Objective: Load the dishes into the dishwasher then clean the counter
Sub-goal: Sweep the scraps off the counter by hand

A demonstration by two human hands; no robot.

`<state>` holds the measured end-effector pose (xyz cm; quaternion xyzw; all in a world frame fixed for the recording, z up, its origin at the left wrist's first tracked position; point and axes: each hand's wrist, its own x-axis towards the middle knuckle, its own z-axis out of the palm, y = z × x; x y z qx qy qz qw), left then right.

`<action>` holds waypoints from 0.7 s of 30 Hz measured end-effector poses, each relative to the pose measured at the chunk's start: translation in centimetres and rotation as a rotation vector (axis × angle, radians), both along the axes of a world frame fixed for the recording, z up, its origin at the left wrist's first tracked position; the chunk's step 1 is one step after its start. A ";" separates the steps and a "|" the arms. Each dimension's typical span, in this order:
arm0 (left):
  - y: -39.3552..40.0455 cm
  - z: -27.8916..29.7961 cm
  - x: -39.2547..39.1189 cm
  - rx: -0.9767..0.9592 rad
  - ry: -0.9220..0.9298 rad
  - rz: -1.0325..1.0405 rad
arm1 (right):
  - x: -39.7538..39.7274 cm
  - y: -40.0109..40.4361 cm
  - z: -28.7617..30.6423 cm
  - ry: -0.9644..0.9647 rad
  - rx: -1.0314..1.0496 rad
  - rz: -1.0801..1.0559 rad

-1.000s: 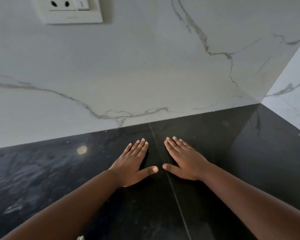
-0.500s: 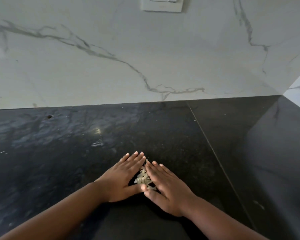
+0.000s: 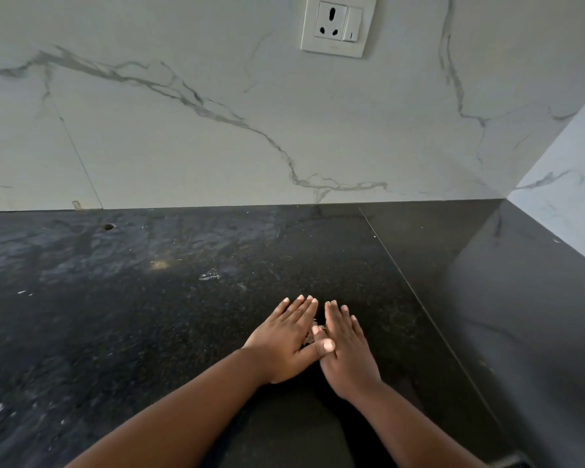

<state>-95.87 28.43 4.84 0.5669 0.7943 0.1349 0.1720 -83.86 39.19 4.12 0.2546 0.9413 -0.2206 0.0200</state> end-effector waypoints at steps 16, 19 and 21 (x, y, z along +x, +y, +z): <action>-1.3 0.2 -1.8 -0.125 0.163 -0.059 | -3.0 3.4 1.1 -0.053 0.080 0.347; -1.4 0.3 -1.8 -0.139 0.200 -0.056 | -3.2 3.2 1.2 -0.051 0.086 0.394; -2.1 0.2 -1.1 -0.147 0.214 -0.068 | -2.5 2.4 1.2 -0.021 0.041 0.413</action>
